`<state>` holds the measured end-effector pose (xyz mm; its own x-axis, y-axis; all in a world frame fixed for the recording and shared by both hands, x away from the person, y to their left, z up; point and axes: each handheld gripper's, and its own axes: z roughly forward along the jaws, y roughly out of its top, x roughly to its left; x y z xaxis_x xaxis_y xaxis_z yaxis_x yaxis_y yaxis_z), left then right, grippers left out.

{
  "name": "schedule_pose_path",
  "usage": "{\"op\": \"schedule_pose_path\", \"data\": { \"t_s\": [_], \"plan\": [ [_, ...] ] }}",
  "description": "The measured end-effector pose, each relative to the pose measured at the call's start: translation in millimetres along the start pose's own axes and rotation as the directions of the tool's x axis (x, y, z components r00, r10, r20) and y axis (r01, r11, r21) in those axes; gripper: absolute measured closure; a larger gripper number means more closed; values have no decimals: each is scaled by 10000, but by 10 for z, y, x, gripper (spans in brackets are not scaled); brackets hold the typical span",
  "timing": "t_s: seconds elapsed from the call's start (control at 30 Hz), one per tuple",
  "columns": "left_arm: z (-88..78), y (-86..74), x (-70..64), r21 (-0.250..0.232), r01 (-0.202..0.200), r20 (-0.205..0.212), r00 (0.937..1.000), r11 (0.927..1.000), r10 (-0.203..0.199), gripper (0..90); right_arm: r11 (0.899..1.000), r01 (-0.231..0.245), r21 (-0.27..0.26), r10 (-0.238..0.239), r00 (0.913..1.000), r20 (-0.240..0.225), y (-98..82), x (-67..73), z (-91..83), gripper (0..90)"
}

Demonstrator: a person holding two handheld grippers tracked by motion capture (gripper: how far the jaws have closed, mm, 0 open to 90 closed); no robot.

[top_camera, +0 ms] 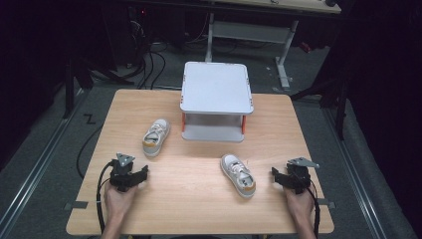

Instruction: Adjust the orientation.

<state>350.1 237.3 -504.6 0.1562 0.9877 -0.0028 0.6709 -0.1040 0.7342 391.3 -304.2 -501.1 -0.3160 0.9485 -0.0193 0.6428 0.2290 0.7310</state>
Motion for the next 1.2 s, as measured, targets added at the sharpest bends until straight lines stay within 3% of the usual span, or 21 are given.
{"op": "schedule_pose_path", "data": {
  "t_s": [0.07,0.2,0.23,0.33,0.63,0.8,1.2],
  "plan": [
    [0,11,-11,-78,-56,19,10000,10000,57,358,10000,2,1,-2,10000,-5,0,0,0,339],
    [-48,49,-9,-213,-71,515,9986,9997,82,368,10000,33,-7,-33,10000,-15,-1,-1,0,339],
    [-74,76,-3,-194,-10,854,9963,9998,27,359,10000,-25,11,25,10000,-1,-1,1,-1,340],
    [-102,99,2,-342,24,1147,9934,9994,16,372,10000,-26,10,26,10000,2,-1,1,-1,340],
    [-224,235,-70,-643,-398,1129,9925,9971,469,397,10000,-18,11,18,10000,-2,-1,1,-1,339],
    [-268,345,-78,-787,-370,1227,9914,9962,465,414,10000,44,-8,-44,10000,-19,-1,-1,0,338],
    [-308,733,-129,-789,-942,1160,9879,9924,1030,457,10000,46,-6,-46,10000,-34,-1,0,-1,339]
  ]
}}
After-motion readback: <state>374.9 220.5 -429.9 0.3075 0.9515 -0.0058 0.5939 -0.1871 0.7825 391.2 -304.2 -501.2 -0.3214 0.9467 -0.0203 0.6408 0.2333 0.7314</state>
